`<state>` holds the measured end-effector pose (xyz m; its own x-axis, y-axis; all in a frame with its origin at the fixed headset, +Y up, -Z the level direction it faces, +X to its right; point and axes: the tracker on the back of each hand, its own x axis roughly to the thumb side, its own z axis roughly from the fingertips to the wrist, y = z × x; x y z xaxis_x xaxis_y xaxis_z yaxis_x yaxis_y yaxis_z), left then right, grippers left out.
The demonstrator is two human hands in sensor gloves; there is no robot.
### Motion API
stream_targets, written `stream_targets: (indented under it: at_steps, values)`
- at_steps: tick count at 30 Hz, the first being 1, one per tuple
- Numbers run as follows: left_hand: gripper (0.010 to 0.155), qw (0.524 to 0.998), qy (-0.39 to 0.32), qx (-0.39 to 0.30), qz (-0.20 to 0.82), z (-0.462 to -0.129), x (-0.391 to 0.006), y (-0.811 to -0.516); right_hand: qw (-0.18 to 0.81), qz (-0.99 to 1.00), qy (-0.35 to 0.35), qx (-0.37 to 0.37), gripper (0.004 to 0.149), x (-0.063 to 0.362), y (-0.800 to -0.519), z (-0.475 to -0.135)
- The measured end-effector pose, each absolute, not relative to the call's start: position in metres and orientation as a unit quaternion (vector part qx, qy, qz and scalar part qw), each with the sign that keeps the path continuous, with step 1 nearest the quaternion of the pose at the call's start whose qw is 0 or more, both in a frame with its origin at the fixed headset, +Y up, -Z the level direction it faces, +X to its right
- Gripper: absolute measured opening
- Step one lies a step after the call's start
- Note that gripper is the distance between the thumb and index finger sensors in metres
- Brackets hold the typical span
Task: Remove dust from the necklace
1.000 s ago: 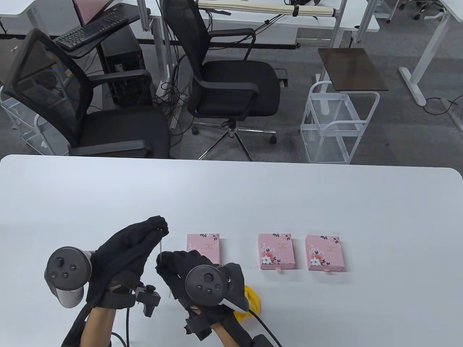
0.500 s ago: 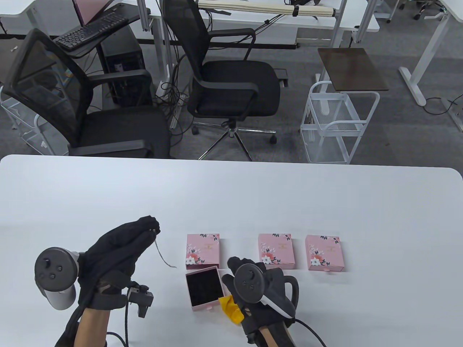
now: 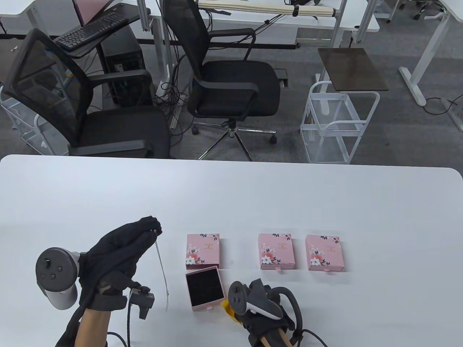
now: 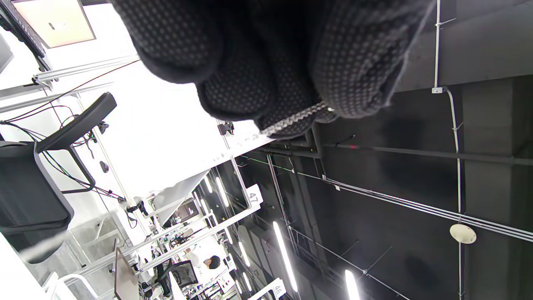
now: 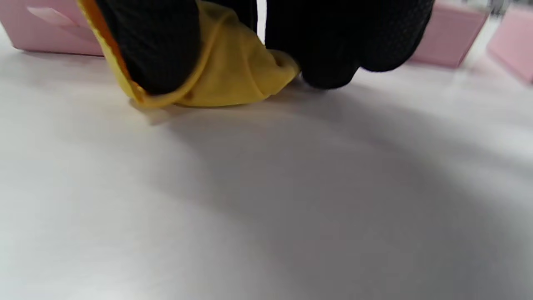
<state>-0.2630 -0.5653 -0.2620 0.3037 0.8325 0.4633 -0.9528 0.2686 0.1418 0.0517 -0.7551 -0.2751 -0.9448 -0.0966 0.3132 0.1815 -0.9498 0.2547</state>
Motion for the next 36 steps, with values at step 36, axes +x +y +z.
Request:
stream_targets:
  at_steps: [36]
  values:
    - [0.038,0.751,-0.173,0.101,0.629,-0.281,-0.245,-0.584,-0.652,-0.690,-0.020,-0.313,0.056,-0.017,-0.604,-0.297]
